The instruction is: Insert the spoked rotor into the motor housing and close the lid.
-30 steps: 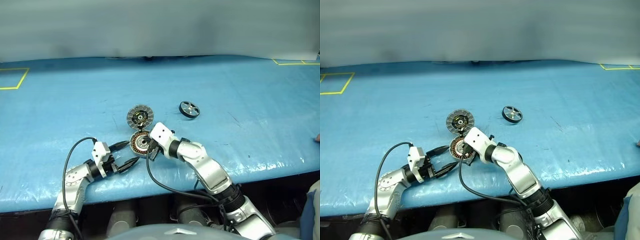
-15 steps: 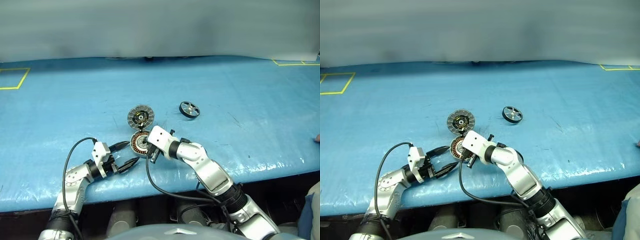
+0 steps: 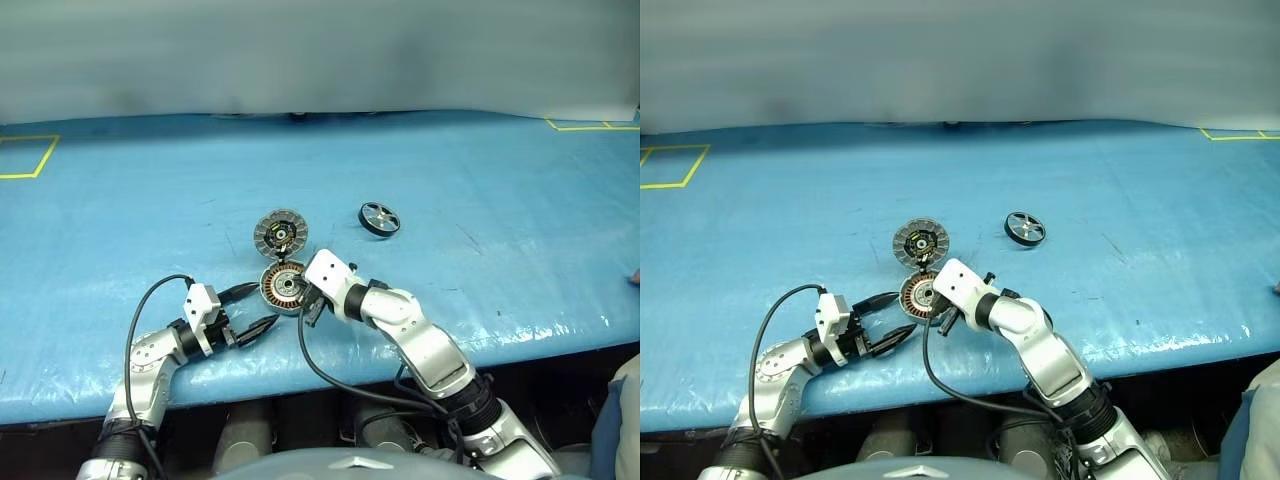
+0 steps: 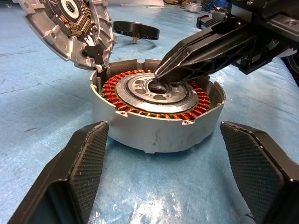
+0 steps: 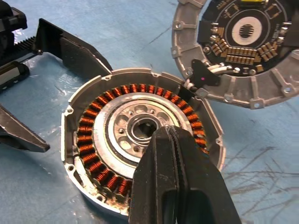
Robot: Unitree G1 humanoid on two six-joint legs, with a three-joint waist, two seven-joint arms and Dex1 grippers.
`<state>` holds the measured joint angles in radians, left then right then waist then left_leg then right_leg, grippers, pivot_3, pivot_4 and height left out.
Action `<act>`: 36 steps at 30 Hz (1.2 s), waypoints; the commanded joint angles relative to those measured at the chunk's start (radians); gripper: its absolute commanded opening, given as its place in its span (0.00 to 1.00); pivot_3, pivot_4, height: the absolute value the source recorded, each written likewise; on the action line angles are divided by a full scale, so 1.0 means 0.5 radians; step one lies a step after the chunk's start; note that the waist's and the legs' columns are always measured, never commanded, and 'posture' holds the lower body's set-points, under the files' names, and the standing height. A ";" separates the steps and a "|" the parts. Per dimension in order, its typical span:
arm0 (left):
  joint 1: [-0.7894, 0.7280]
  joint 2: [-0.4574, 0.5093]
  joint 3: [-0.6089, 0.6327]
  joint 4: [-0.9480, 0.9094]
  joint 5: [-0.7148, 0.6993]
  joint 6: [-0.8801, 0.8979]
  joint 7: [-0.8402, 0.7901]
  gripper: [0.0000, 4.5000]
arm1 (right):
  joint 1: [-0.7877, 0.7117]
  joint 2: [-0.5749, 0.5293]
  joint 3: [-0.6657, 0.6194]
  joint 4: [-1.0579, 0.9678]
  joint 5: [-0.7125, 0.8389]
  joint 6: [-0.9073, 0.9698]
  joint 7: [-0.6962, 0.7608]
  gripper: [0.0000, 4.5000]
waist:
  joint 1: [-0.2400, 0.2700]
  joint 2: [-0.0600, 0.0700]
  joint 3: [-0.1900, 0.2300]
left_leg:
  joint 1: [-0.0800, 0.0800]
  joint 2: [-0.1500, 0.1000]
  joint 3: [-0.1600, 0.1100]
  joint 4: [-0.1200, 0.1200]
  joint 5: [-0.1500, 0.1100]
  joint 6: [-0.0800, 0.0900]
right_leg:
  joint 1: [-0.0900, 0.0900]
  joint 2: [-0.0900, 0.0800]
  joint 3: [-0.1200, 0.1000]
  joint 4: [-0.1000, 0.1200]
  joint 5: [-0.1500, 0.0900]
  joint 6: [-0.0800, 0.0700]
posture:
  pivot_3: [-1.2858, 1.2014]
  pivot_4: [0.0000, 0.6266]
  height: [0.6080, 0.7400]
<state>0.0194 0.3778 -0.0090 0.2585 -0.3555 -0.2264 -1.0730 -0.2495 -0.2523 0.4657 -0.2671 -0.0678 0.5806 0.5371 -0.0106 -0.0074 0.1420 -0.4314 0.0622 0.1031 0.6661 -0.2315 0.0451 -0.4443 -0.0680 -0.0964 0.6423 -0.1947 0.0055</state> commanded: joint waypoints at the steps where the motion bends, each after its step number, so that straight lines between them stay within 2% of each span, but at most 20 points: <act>1: -0.027 0.004 0.002 0.013 0.001 -0.013 -0.012 0.91 | -0.032 0.001 -0.029 -0.051 -0.003 -0.002 -0.017 0.00 | -0.001 0.000 0.000 | 0.000 0.000 0.000 0.000 0.000 0.000 | 0.000 0.000 0.000 0.000 0.000 0.000 | 0.52 0.24 1.00; 10: -0.010 0.005 0.008 0.008 0.002 -0.022 -0.005 0.91 | -0.039 0.025 0.005 0.048 -0.008 -0.030 -0.022 0.00 | -0.002 0.000 0.000 | 0.000 0.000 0.000 -0.001 0.000 0.000 | 0.000 0.001 0.000 0.000 0.000 0.000 | 0.52 0.24 1.00; 36: -0.009 0.001 -0.004 0.034 0.020 -0.022 0.008 0.91 | -0.059 0.115 0.064 -0.081 0.070 0.007 0.060 0.00 | -0.003 0.000 0.000 | 0.001 0.001 0.000 -0.001 0.000 0.000 | 0.000 0.002 0.000 0.000 0.000 -0.001 | 0.52 0.24 1.00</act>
<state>0.0122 0.3781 -0.0095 0.2679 -0.3542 -0.2295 -1.0699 -0.2653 -0.1993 0.4991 -0.2629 -0.0481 0.5809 0.5616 -0.0119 -0.0073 0.1421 -0.4312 0.0625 0.1031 0.6658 -0.2314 0.0451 -0.4443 -0.0673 -0.0963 0.6424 -0.1949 0.0052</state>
